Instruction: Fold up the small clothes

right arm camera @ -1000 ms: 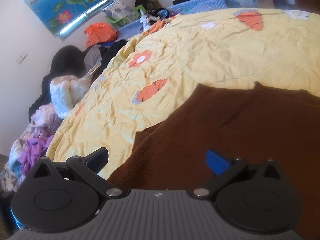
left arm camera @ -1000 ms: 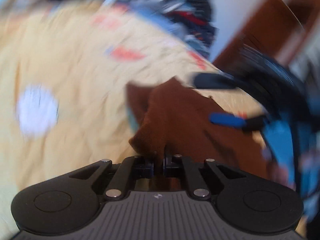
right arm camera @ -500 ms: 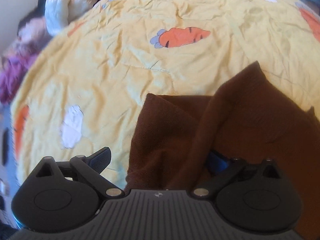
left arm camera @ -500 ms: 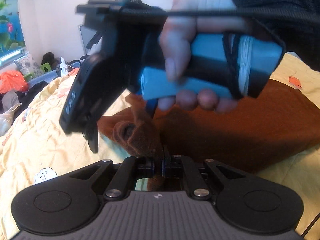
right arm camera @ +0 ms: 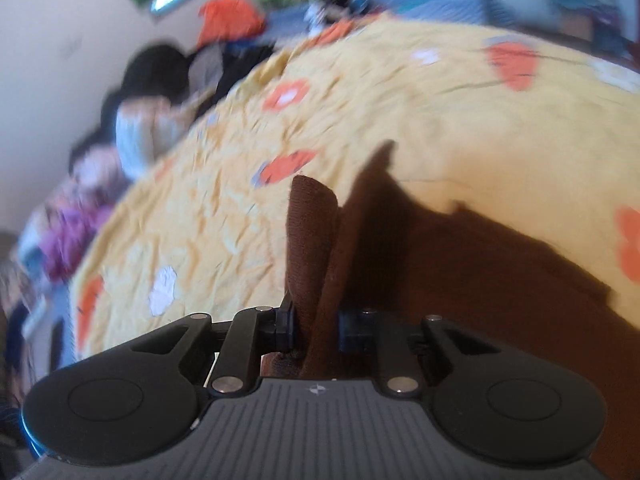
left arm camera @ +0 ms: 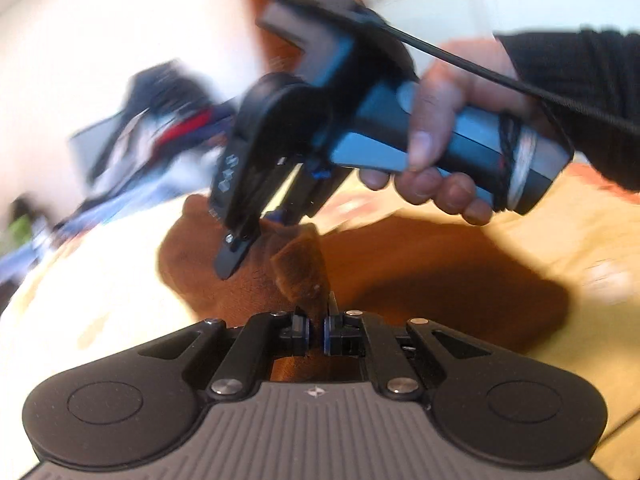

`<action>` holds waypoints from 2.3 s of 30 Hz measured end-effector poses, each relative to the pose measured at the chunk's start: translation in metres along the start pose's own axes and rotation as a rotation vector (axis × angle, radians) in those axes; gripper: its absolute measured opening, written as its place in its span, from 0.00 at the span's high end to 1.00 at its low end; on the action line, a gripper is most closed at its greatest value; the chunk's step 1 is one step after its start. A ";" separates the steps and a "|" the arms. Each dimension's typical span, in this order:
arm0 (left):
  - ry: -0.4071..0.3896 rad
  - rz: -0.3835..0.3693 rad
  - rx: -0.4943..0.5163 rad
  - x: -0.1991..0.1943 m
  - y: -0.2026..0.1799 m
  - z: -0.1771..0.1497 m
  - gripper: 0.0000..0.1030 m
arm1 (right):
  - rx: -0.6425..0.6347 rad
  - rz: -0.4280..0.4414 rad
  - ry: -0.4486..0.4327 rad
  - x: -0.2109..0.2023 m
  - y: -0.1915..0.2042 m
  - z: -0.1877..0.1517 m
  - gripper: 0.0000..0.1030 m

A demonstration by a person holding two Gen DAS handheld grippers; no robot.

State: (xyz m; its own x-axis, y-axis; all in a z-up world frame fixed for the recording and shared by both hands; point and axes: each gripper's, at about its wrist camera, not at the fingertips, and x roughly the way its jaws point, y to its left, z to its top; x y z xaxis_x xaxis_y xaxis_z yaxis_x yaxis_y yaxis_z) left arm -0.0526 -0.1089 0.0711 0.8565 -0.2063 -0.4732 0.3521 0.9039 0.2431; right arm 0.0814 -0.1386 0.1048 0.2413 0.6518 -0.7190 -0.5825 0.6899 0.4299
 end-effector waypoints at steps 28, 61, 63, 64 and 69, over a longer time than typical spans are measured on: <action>-0.088 -0.133 0.373 0.015 -0.140 -0.014 0.91 | 0.357 -0.019 -0.293 -0.113 -0.143 -0.114 0.84; 0.258 -0.393 -0.828 0.128 0.147 -0.006 0.89 | 0.610 0.011 -0.366 -0.059 -0.166 -0.139 0.66; 0.209 -0.372 -0.777 0.123 0.160 0.007 0.89 | 0.587 0.046 -0.402 -0.062 -0.157 -0.129 0.67; 0.184 -0.348 -0.759 0.121 0.169 0.013 0.89 | 0.577 0.070 -0.419 -0.060 -0.153 -0.121 0.67; 0.146 -0.196 -0.727 0.125 0.213 0.028 0.81 | 0.571 0.108 -0.479 -0.036 -0.147 -0.075 0.52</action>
State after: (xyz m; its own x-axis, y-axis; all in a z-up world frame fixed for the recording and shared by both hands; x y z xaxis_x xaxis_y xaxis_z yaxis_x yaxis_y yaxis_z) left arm 0.1397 0.0474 0.0874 0.7279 -0.3823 -0.5693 0.1121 0.8853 -0.4512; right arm 0.0999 -0.2875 0.0264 0.5928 0.7011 -0.3962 -0.1609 0.5851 0.7948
